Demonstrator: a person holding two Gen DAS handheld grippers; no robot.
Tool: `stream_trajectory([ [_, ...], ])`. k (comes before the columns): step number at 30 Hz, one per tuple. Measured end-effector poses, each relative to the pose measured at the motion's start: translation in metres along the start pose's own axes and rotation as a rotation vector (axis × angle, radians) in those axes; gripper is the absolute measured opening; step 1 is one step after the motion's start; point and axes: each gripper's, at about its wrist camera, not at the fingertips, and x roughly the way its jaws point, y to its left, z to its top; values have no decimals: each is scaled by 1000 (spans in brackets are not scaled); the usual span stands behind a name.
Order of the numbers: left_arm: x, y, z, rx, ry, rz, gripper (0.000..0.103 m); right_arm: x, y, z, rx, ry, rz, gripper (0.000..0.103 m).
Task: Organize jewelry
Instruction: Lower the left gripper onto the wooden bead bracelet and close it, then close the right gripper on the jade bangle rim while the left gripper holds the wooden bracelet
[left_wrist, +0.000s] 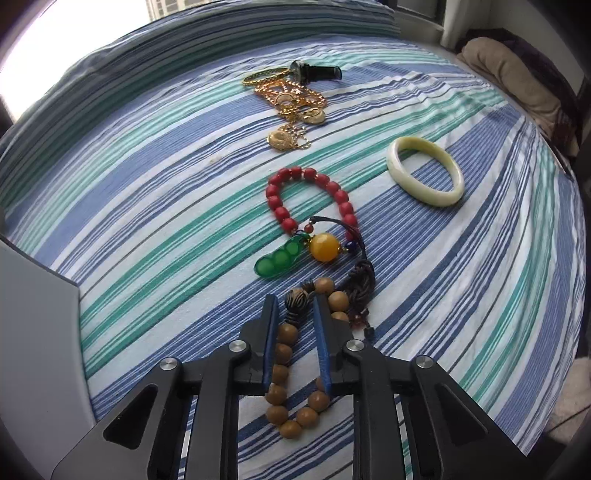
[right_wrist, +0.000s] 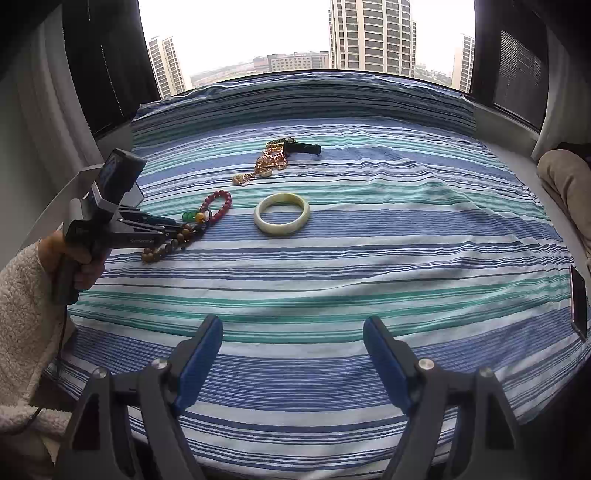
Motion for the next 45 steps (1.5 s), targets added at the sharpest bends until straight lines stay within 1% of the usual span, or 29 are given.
stream_trajectory([
  [1,0,-1,-1,-8,-1,2,12,0,1,0,-2,0,0,80],
  [6,-7,4,-12,-128,12,42,11,0,1,-1,2,6,-1,80],
  [10,-24,16,-35,-274,4,53,11,1,-1,0,5,12,14,80],
  [12,-35,24,-51,-355,-5,46,11,5,-2,5,1,23,55,80],
  [14,-47,29,-69,-417,-20,43,11,11,-6,19,-20,20,137,80],
  [15,-52,29,-76,-436,-24,48,11,18,-8,29,-40,22,171,80],
  [16,-57,30,-84,-451,-29,54,11,28,-8,39,-66,29,185,80],
  [19,-69,31,-102,-490,-42,60,11,67,-2,69,-144,81,163,80],
  [21,-74,32,-112,-517,-44,55,11,97,12,85,-223,117,167,80],
  [22,-75,33,-115,-526,-42,58,11,111,20,91,-264,135,166,77],
  [24,-77,33,-119,-534,-43,63,11,139,37,100,-323,179,167,70],
  [26,-78,34,-125,-543,-44,63,11,161,50,104,-361,206,151,69],
  [29,-76,36,-129,-553,-40,61,11,185,64,104,-420,225,106,68],
  [30,-76,37,-130,-553,-38,64,11,190,67,104,-426,238,111,66],
  [31,-76,36,-131,-552,-37,65,11,194,68,103,-427,251,120,61],
  [33,-76,35,-132,-552,-36,63,11,194,68,104,-415,248,139,53],
  [34,-76,35,-133,-553,-36,62,11,194,68,105,-414,250,136,42],
  [35,-76,34,-133,-554,-36,62,11,193,68,107,-413,253,132,27],
  [36,-76,34,-133,-554,-36,62,11,192,66,108,-407,257,130,17],
  [37,-76,33,-133,-554,-36,62,11,192,64,109,-390,266,141,12],
  [41,-83,27,-130,-544,-49,62,11,185,55,106,-338,264,160,10],
  [45,-98,20,-126,-536,-79,65,11,164,39,101,-246,250,230,10],
])
